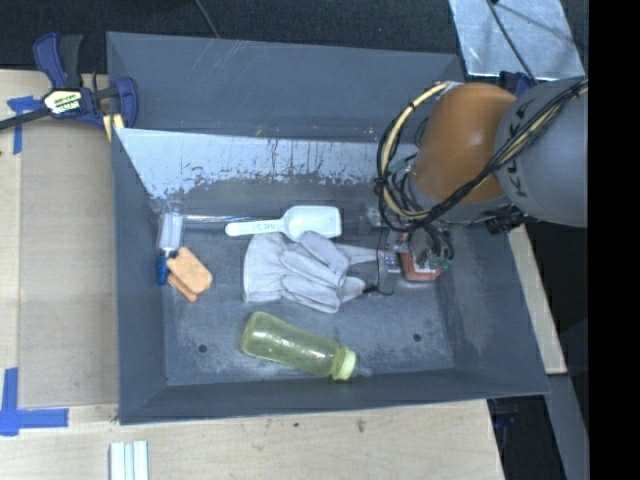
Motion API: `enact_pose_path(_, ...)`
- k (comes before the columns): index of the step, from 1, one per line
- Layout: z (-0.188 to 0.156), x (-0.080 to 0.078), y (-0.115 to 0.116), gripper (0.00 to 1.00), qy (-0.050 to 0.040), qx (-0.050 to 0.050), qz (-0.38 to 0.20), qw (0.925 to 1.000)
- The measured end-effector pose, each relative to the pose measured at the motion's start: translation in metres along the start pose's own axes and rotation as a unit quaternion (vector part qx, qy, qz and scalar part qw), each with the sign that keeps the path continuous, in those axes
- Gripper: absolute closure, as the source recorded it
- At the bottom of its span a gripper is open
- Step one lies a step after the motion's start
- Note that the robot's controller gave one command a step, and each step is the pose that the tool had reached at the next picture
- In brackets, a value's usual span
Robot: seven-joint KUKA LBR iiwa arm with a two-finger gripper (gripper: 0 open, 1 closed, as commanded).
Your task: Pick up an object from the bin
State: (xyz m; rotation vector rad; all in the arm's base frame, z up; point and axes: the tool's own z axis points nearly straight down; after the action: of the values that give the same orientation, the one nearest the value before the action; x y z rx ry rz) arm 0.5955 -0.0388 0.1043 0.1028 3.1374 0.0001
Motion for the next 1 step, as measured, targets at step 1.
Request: enact_pose_path(1, 0.0333, 0.0244, 0.0344, 0.0, -0.0006, 0.0, 0.036, 0.9994)
